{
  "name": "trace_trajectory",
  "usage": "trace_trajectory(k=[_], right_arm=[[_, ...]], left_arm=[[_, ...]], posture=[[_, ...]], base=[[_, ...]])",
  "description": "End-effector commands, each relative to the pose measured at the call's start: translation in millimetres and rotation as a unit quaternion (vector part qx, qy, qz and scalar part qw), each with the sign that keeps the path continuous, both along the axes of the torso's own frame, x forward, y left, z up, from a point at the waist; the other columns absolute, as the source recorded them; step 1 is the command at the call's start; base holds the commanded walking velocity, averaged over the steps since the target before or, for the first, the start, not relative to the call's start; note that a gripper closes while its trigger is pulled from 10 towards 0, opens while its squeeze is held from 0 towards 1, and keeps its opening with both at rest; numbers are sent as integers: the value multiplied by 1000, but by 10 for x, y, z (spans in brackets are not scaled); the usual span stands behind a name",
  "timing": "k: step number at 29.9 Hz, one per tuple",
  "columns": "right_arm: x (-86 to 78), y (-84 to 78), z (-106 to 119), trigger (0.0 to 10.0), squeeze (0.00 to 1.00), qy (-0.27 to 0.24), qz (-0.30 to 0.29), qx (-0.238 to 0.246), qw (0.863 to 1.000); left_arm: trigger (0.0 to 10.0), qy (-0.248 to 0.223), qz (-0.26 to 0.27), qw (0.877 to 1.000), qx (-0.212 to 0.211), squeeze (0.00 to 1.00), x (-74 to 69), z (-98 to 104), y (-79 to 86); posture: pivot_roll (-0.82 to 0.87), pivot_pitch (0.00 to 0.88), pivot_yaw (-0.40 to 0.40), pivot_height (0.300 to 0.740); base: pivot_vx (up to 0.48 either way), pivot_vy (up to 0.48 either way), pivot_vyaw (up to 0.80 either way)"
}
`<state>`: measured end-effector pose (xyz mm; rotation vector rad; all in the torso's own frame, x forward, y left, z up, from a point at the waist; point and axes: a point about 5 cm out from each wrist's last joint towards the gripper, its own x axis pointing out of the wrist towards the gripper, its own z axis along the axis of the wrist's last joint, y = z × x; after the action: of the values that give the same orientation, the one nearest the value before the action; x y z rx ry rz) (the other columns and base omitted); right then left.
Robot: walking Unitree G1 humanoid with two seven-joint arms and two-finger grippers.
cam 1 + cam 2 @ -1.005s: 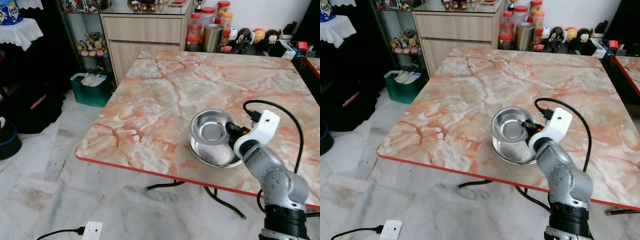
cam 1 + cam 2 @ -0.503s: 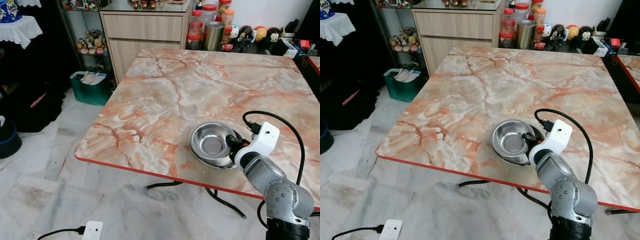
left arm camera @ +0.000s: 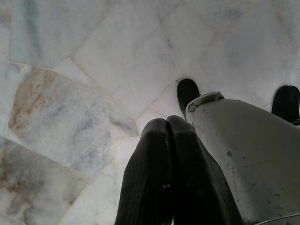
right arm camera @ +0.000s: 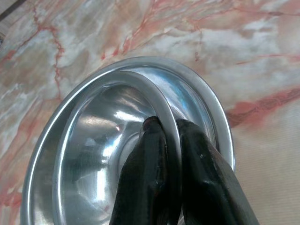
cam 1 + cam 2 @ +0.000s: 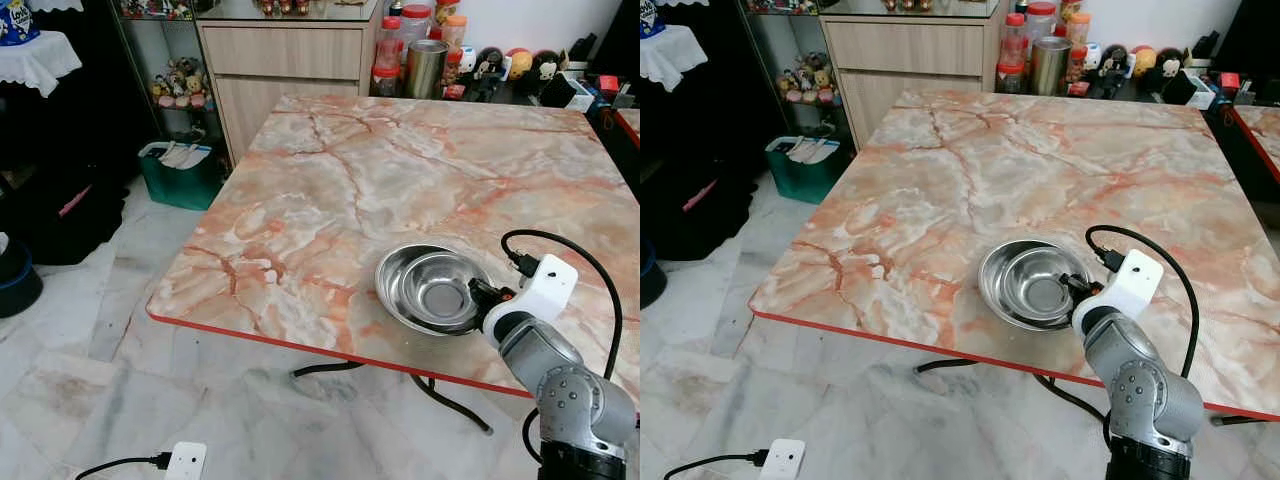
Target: Setting the table
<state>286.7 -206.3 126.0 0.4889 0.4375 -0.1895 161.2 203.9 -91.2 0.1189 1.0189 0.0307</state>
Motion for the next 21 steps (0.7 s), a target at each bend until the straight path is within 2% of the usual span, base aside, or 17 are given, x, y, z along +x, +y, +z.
trace_trajectory(k=[1, 15, 16, 17, 18, 21], right_arm=[[25, 9, 32, 10000, 0, -8, -4, 2, 1000], [72, 82, -12, 10000, 4, -10, -2, 5, 1000], [70, 85, -15, 10000, 110, -10, -3, 6, 1000], [70, 85, -15, 10000, 110, -10, -3, 6, 1000], [69, 91, -21, 10000, 961, -10, -1, 6, 1000], [67, 93, -23, 10000, 1000, -10, -1, 5, 1000]], left_arm=[[10000, 8, 5, 1000, 0, 0, -42, -15, 19], [10000, 13, 2, 1000, 2, 0, -70, -27, 19], [10000, 14, 2, 1000, 2, 0, -74, -28, 19], [10000, 14, 2, 1000, 2, 0, -74, -28, 19], [10000, 14, 1, 1000, 3, 0, -78, -30, 16], [10000, 15, 0, 1000, 3, 0, -84, -33, 15]], posture=[[-118, 63, 33, 740], [-116, 65, 33, 740], [-118, 66, 34, 740], [-118, 66, 34, 740], [-118, 67, 33, 740], [-120, 68, 34, 740]], base=[[0, 0, 0], [0, 0, 0], [0, 0, 0], [0, 0, 0], [0, 0, 0], [0, 0, 0]])
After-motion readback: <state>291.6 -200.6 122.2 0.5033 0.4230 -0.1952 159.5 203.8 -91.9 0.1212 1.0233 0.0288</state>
